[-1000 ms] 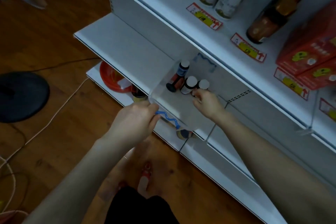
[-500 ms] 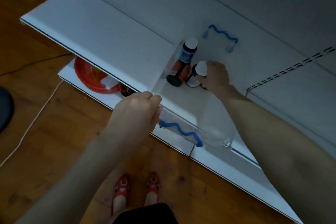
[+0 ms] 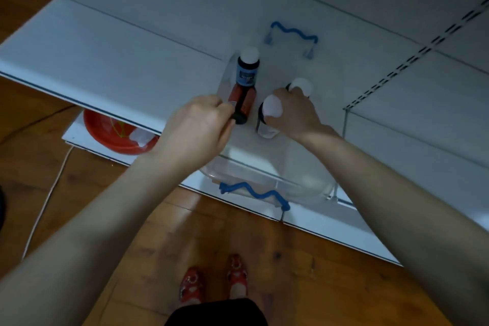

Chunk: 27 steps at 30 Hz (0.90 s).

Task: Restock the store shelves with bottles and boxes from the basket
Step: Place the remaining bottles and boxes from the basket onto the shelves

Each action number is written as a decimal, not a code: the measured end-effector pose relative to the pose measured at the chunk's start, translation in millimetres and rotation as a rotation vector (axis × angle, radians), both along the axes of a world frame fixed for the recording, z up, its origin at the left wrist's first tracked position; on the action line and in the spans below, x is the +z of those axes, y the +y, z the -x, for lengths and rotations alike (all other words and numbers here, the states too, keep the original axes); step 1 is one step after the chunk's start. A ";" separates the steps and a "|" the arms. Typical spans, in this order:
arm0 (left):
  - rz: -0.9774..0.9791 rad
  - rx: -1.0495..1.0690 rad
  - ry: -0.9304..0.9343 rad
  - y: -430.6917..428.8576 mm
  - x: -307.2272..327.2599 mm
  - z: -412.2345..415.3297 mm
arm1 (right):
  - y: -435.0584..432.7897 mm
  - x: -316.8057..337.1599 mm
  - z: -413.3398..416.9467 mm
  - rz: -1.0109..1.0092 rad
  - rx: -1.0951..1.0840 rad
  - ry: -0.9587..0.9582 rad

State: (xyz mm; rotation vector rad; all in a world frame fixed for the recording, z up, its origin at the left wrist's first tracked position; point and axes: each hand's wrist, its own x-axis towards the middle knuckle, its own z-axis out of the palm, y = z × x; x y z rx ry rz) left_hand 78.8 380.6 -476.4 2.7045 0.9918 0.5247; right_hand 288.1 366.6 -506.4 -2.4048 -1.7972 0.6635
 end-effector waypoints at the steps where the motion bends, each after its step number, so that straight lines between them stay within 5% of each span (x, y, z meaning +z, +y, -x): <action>1: -0.020 -0.031 0.005 8.9 -1.1 -7.9 | -9.9 8.2 2.6 0.017 0.005 0.018; 5: -0.029 -0.043 0.035 39.0 -2.4 -47.9 | -52.4 28.4 5.4 -0.040 0.009 0.076; 9: 0.042 -0.002 0.326 71.8 -12.0 -85.3 | -87.1 46.4 7.4 -0.167 -0.055 0.088; 16: -0.177 -0.025 0.583 106.2 -42.5 -124.8 | -124.0 53.3 12.6 -0.281 -0.224 0.220; 27: -0.189 0.043 0.745 112.2 -40.8 -132.8 | -138.6 47.4 13.0 -0.360 -0.247 0.258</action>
